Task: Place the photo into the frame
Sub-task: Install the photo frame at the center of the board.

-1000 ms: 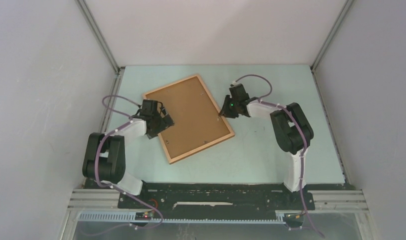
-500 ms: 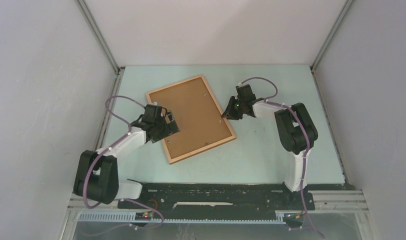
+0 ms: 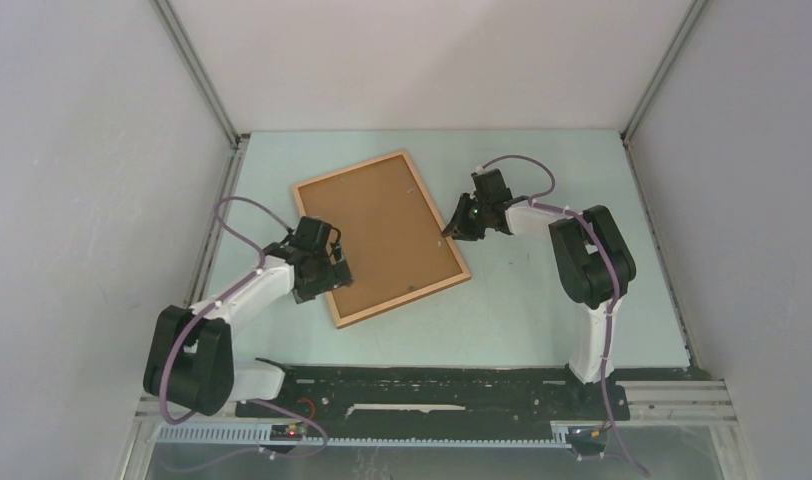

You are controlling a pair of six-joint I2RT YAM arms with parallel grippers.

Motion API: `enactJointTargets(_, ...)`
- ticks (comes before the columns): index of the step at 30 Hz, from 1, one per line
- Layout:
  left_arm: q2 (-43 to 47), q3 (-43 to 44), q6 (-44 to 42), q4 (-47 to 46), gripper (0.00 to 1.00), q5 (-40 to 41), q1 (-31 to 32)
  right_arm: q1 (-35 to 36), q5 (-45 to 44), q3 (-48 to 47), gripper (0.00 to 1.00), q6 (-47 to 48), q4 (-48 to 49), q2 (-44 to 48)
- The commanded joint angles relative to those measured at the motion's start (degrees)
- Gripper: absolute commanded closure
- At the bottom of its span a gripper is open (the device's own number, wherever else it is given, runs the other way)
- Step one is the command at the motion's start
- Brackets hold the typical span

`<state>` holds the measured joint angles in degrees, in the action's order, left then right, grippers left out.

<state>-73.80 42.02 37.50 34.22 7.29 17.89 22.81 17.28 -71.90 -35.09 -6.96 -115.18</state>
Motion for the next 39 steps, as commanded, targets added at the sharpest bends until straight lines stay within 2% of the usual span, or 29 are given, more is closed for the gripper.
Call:
enactJointTargets(1,-3.3,3.5,-1.0,1.1,0.12,2.0,0.2,-0.5,1.4,-0.2,0.82,-2.6,2.0,1.6)
enactJointTargets(4,-4.5,3.8,-1.2,-0.3,0.21,1.6,0.1,-0.6,1.4,-0.2,0.82,-2.4,1.9,1.7)
enactJointTargets(13,-6.6,6.6,-1.1,-1.1,0.32,3.0,0.1,-0.5,2.1,-0.2,0.81,-2.2,2.4,1.4)
enactJointTargets(17,-8.0,6.7,-0.8,-1.5,0.46,3.1,0.1,-0.6,2.6,-0.2,0.81,-2.2,2.7,1.4)
enactJointTargets(26,-10.4,6.2,-1.3,-1.3,0.48,4.2,0.1,-1.0,3.1,-0.2,0.81,-2.1,2.6,1.4)
enactJointTargets(27,-10.3,6.1,-1.3,-1.0,0.47,4.3,0.2,-1.1,3.1,-0.2,0.81,-2.1,2.6,1.4)
enactJointTargets(29,-8.6,4.8,-1.2,-1.4,0.35,5.0,0.1,-1.2,3.3,-0.2,0.81,-2.2,2.8,1.3)
enactJointTargets(30,-7.6,4.4,-1.2,-1.5,0.33,5.3,0.1,-1.2,3.4,-0.2,0.81,-2.3,2.9,1.2)
enactJointTargets(39,-6.0,4.1,-0.9,-0.6,0.36,6.0,-0.3,-1.0,3.7,-0.2,0.80,-2.2,3.0,1.2)
